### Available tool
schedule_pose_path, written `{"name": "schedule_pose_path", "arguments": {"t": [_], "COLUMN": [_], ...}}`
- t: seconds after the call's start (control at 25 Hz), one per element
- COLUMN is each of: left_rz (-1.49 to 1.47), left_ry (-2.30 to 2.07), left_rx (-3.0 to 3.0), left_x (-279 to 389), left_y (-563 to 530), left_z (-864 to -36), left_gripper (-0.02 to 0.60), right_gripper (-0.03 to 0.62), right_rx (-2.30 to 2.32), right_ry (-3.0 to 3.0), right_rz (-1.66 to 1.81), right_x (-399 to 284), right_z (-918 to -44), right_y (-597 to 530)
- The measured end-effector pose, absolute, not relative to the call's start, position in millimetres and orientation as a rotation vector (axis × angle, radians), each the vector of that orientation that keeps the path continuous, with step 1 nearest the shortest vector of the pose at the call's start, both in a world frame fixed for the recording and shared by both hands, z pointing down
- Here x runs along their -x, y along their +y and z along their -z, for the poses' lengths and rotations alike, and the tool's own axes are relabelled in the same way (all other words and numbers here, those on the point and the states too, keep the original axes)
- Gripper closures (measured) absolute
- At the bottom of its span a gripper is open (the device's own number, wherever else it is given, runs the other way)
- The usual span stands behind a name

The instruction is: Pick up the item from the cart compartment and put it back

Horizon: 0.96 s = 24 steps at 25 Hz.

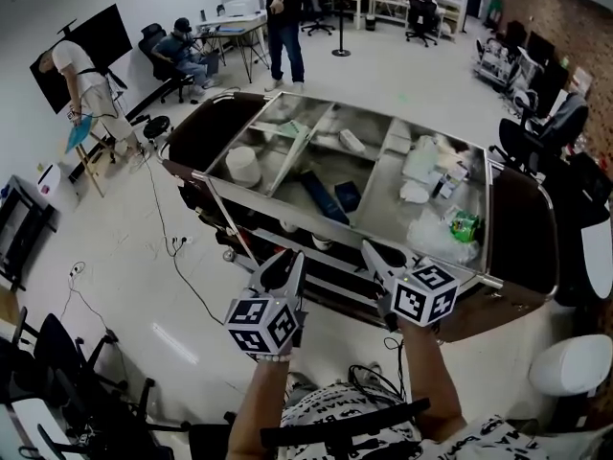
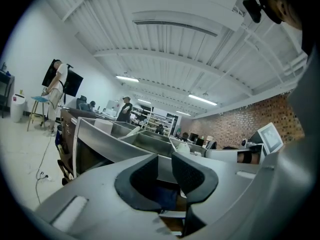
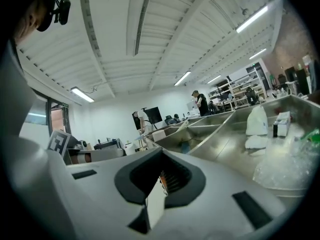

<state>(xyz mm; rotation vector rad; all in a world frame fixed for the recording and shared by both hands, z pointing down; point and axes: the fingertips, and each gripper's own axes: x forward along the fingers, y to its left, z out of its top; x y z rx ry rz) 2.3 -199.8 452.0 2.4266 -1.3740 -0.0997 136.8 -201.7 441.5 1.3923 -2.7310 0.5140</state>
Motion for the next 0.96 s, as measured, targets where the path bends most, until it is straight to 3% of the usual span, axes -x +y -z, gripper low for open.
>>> {"name": "schedule_pose_path", "arguments": {"t": [0.96], "left_rz": [0.132], "left_ry": [-1.372], "left_rx": [-2.430], "left_x": [-4.9], "left_y": [-192.6], "left_z": [-446.9], "left_gripper": [0.491], "right_gripper": [0.591], "right_rx": [-1.364], "right_ry": [-2.709], "right_rz": [-0.416], "right_x": [-133.4], "right_z": [-431.9], "right_y": [-191.1]}}
